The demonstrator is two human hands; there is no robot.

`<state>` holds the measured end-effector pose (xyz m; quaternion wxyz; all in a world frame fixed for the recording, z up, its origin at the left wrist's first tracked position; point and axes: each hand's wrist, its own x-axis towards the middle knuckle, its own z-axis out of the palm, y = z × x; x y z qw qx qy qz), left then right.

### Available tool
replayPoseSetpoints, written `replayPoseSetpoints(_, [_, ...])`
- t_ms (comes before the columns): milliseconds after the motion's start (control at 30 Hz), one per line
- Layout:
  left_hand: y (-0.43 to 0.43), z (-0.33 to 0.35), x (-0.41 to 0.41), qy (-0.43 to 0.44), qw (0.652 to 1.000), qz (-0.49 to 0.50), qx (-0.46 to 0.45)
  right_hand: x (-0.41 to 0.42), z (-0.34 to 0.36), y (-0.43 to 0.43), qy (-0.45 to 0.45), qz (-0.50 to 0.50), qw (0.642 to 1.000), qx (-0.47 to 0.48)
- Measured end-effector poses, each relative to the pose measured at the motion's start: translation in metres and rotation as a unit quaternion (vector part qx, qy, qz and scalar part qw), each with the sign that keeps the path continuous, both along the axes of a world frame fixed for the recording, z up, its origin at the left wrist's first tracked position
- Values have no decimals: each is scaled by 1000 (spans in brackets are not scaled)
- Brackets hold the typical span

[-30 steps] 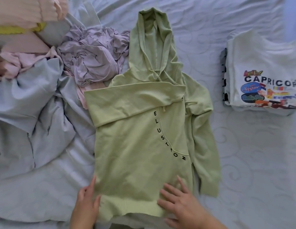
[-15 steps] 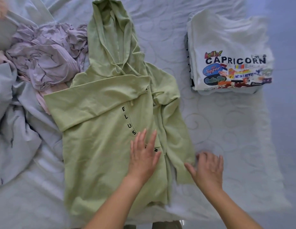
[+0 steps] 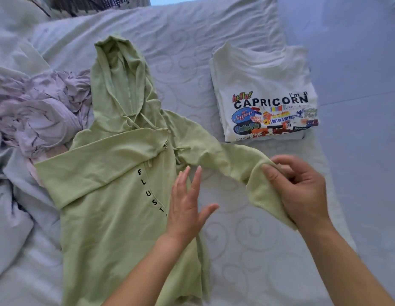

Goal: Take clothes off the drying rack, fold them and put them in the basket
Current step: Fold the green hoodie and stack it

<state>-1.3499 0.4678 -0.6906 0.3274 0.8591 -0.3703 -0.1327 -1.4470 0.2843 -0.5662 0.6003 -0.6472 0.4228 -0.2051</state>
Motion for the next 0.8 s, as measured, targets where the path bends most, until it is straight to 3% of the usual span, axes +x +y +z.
replayPoseSetpoints(67, [-28, 17, 7, -26, 998, -21, -44, 21, 24, -21, -49, 9, 998, 39])
replayPoseSetpoints(267, [-132, 89, 21, -61, 972, -85, -209, 66, 52, -69, -46, 81, 993, 75])
replayPoseSetpoints(367, [-158, 110, 31, -43, 974, -15, -223, 66, 55, -85, -158, 82, 967, 184])
replayPoseSetpoints(500, [-180, 121, 27, -34, 983, -11, -182, 60, 42, -73, -219, 118, 949, 196])
replayPoseSetpoints(600, [-191, 110, 23, -76, 987, -42, -136, 70, 37, -59, -152, -30, 977, 149])
replayPoseSetpoints(700, [-185, 101, 29, -74, 982, -91, -147, 81, 40, -76, -163, -189, 948, 195])
replayPoseSetpoints(800, [-174, 84, 50, -89, 978, -132, -136, 83, 44, -101, -206, -212, 926, 234])
